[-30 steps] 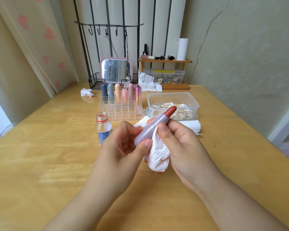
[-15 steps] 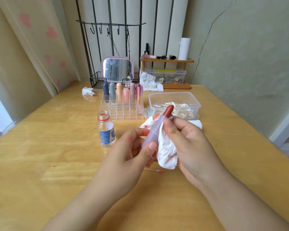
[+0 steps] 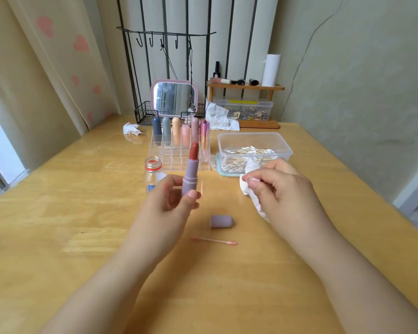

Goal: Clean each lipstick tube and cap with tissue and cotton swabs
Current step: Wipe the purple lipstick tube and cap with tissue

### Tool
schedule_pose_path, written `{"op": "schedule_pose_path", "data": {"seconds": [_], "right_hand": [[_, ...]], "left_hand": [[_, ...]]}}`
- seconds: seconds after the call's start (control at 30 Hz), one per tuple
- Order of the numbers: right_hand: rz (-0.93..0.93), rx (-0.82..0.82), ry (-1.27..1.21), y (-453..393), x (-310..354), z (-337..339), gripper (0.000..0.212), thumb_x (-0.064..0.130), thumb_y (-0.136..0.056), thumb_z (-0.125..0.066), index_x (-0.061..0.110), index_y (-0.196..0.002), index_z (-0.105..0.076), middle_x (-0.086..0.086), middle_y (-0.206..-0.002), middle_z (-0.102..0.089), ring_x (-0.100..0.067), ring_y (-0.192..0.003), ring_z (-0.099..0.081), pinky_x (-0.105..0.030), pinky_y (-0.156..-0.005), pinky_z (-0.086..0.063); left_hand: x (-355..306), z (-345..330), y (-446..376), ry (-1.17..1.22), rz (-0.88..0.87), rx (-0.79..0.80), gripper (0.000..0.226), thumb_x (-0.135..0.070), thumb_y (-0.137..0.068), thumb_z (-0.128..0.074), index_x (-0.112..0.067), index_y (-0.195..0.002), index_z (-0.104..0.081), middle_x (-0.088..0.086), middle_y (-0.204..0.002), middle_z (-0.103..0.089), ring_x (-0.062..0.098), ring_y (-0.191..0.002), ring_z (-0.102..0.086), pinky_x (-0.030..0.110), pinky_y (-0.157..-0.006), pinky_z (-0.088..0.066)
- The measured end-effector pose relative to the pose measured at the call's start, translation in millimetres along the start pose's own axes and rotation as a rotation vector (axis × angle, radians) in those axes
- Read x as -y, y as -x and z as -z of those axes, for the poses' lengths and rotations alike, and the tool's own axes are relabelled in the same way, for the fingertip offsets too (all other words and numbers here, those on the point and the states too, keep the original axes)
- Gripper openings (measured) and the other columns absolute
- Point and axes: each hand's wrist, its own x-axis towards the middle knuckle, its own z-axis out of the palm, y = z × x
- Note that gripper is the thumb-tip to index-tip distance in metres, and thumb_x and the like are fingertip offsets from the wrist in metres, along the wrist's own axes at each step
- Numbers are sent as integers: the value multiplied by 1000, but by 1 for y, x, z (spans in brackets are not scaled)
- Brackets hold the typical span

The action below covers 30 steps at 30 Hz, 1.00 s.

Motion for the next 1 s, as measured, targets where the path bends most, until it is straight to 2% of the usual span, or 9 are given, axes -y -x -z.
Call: {"op": "schedule_pose_path", "data": {"seconds": [0.1, 0.2, 0.3, 0.4, 0.53, 0.6, 0.77, 0.9, 1.0], "right_hand": [[68, 118, 146, 2, -10, -8, 14, -1, -86, -60, 3, -89, -74, -3, -85, -54, -13, -70, -49, -6, -67, -33], [50, 279, 249, 5, -17, -16, 20, 5, -91, -55, 10, -102, -72, -3, -97, -54, -20, -93, -53, -19, -76, -35], [28, 366, 290, 8, -19, -21, 29, 10, -95, -50, 16, -119, -65, -1, -111, -53, -19, -110, -48, -24, -91, -37], [14, 444, 322, 12, -16, -25, 36, 15, -96, -44, 22, -128, -58, 3, -117, -48, -16, -116, -41, -27, -99, -34], [37, 395, 299, 16, -8, -28, 33, 37, -95, -48, 27, -123, -61, 10, -107, -37, -10, -114, -37, -26, -98, -33], [44, 461, 305, 16, -7, -32, 31, 43, -91, -54, 28, -116, -64, 12, -104, -36, -10, -112, -38, -24, -94, -33], [17, 492, 247, 16, -8, -37, 24, 35, -89, -62, 26, -110, -66, 9, -104, -42, -10, -106, -41, -24, -91, -36], [-44, 380, 112, 13, -7, -29, 24, 27, -86, -67, 21, -109, -67, 8, -97, -46, -3, -84, -48, -6, -76, -36], [-101, 294, 22, 9, -6, -23, 24, 23, -82, -71, 20, -106, -69, 12, -89, -47, 2, -74, -48, -5, -71, -34]], "left_hand": [[6, 3, -3, -133, 5, -70, 11, -24, -89, -61, -35, -88, -60, -10, -86, -63, 5, -76, -56, 16, -64, -41], [11, 3, -5, -201, 31, -86, 12, -21, -87, -65, -33, -86, -63, -9, -73, -54, 9, -62, -46, 12, -52, -35], [19, 0, -7, -354, -3, -77, 10, -17, -84, -68, -27, -84, -66, -7, -68, -55, 8, -61, -47, 14, -54, -34], [22, -1, -8, -500, -38, -75, 6, -17, -82, -69, -19, -88, -68, -11, -69, -58, 5, -61, -48, 13, -56, -35], [25, 0, -10, -580, -17, -73, 7, -22, -82, -70, -21, -88, -66, -15, -70, -58, 0, -62, -49, 8, -56, -36], [26, 0, -11, -585, -1, -69, 7, -23, -81, -70, -21, -86, -65, -13, -71, -60, -1, -62, -50, 8, -56, -36], [28, -1, -12, -593, 17, -72, 11, -24, -80, -71, -17, -88, -67, -6, -75, -64, 8, -66, -54, 13, -57, -37], [25, -1, -11, -601, 34, -72, 14, -25, -80, -70, -17, -92, -67, -4, -80, -65, 14, -73, -57, 23, -64, -40], [23, -1, -11, -611, 45, -70, 17, -25, -80, -70, -16, -94, -67, -3, -82, -65, 15, -76, -58, 25, -68, -42]]}}
